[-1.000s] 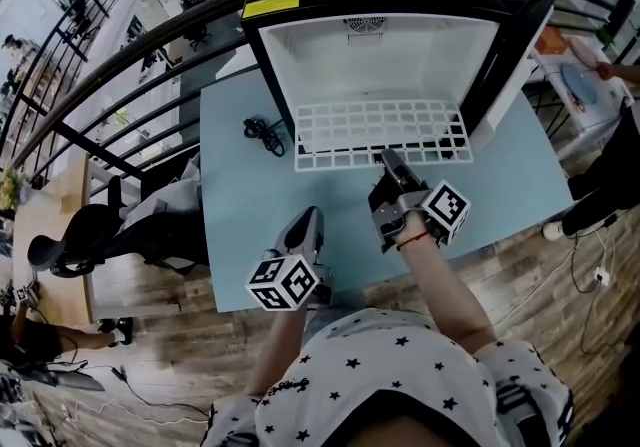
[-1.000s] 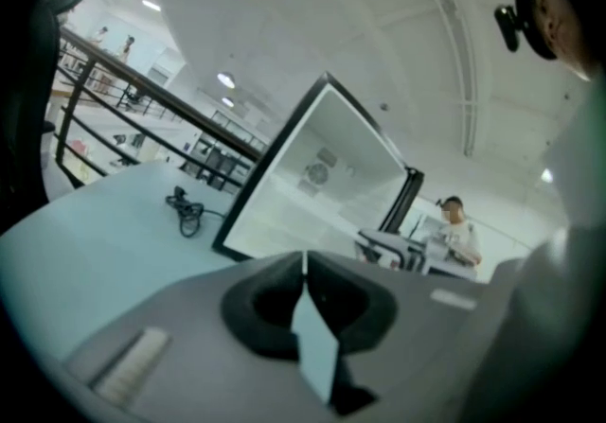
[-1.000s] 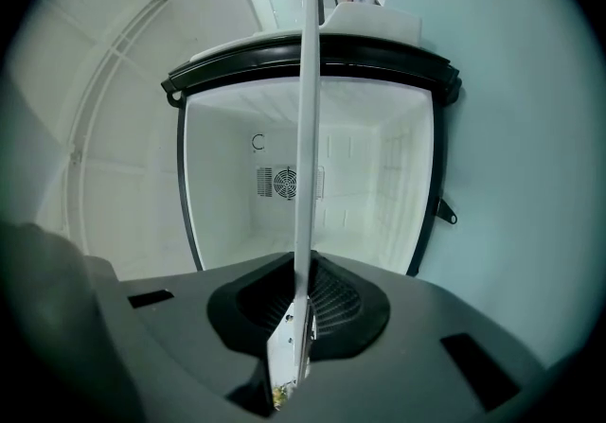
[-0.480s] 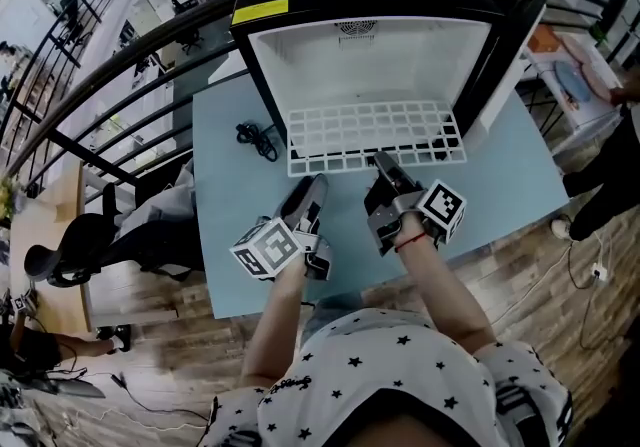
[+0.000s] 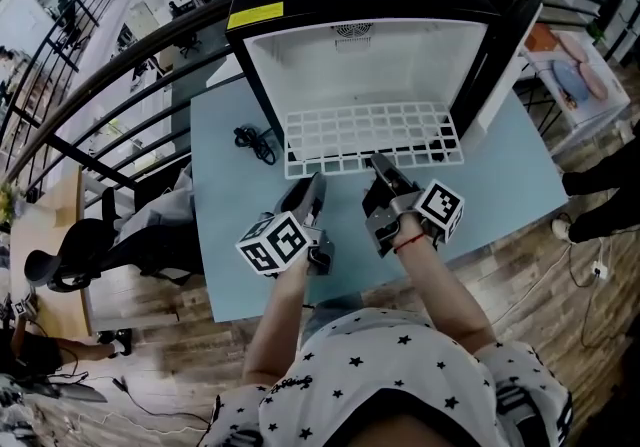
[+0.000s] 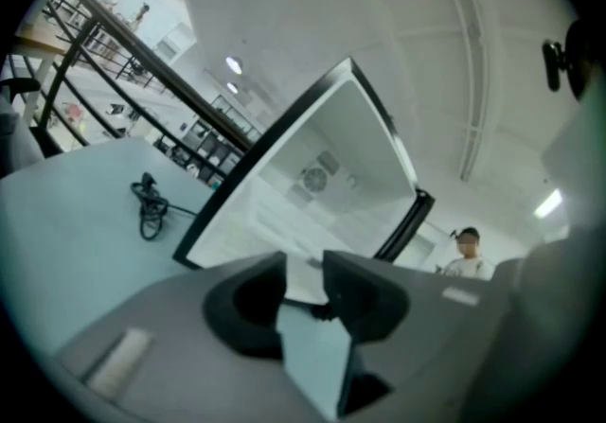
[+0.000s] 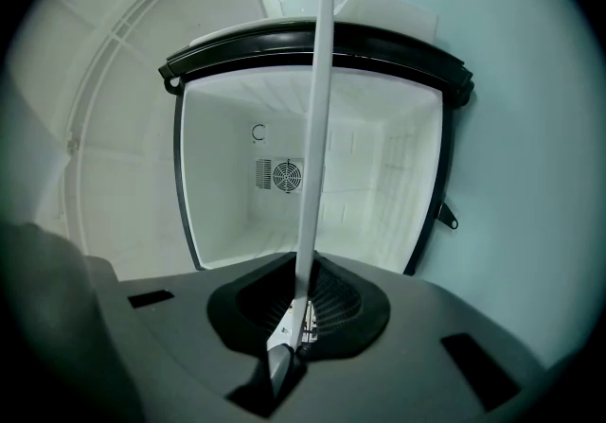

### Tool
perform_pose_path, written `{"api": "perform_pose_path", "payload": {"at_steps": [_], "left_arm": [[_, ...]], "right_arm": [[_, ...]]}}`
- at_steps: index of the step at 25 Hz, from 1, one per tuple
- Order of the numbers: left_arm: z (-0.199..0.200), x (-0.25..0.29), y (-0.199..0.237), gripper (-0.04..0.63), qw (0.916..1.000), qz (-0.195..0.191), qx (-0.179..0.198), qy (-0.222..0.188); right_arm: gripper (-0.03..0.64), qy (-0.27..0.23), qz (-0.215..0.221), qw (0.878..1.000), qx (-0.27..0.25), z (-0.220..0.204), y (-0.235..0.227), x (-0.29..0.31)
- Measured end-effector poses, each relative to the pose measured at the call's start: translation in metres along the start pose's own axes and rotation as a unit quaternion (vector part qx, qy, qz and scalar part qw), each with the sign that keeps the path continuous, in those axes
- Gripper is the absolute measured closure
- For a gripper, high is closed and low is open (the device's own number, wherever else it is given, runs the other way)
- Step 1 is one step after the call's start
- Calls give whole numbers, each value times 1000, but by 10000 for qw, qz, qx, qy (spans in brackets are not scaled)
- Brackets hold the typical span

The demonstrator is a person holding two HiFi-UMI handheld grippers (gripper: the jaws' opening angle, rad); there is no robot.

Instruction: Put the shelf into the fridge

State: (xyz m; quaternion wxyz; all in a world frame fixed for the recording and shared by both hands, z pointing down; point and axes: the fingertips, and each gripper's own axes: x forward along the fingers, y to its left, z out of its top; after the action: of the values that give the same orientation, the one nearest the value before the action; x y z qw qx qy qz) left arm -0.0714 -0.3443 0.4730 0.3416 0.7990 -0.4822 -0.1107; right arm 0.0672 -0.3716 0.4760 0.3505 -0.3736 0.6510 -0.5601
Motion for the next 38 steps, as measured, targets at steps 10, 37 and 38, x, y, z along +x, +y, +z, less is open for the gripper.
{"api": "perform_pose_path", "payload": {"at_steps": [10,37,38], "left_arm": [[8,0,-7,482,9999,-84,69,-125],[4,-1,-3,485,9999,-130,38,-13],[4,0,-3,485,9999,-126,38,3]], "right_arm": [[575,164,292,9966,-757,1,15,0],[434,-72,-1606,7437,-6489,111,5,-106],[434,-70,-1641,7437,-6480,113,4,-106]]}}
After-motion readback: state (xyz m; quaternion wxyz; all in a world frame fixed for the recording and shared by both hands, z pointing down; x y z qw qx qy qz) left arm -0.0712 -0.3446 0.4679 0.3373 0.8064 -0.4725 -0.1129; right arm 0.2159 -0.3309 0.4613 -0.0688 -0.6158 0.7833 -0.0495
